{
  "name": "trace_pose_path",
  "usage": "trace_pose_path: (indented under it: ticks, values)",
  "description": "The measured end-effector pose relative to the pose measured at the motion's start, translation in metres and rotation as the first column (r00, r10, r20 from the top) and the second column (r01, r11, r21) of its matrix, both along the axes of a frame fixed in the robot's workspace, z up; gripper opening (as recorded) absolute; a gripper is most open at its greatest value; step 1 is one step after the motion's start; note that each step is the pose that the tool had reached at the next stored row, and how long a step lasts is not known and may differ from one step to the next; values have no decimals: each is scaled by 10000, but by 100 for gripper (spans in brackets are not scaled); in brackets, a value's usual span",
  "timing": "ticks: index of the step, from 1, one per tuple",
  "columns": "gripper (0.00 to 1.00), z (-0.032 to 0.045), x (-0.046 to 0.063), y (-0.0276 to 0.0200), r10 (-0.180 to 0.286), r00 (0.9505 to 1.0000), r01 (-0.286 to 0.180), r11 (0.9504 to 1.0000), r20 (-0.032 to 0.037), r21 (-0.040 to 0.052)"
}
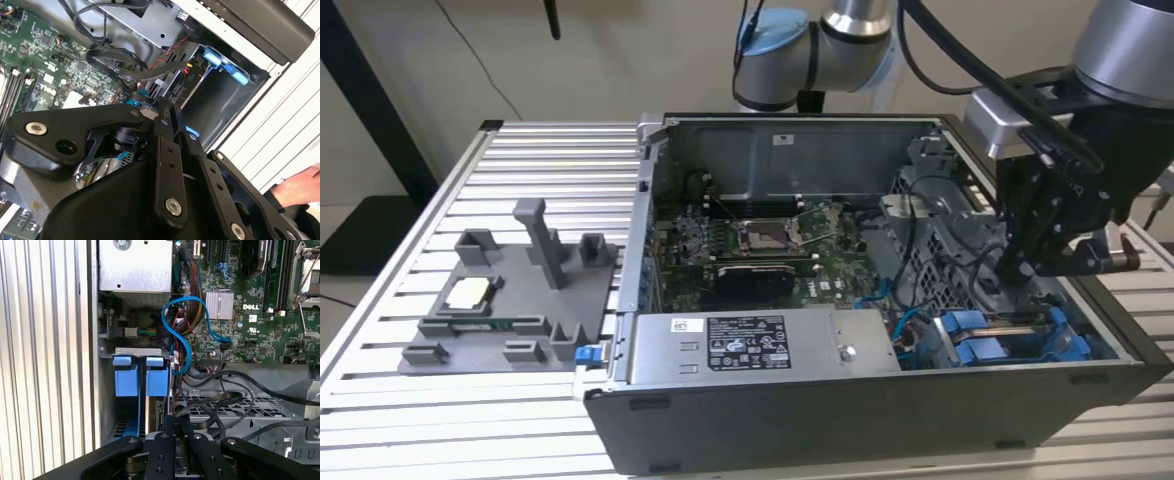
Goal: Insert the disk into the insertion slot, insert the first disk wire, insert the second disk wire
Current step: 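Insert the second disk wire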
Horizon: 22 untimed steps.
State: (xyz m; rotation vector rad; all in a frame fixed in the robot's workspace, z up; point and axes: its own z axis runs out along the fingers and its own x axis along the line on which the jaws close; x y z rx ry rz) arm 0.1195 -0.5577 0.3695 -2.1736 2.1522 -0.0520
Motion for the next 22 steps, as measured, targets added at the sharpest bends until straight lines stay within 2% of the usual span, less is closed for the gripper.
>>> trace_pose_path:
  ticks: [7,15,22]
  values:
    - [16,-79,34,-12,1,10000,-1,10000,3,-87]
    - [16,-144,51,-30,-3,10000,3,9996,14,-289]
    - [16,-183,54,-31,-6,10000,7,9995,37,-330]
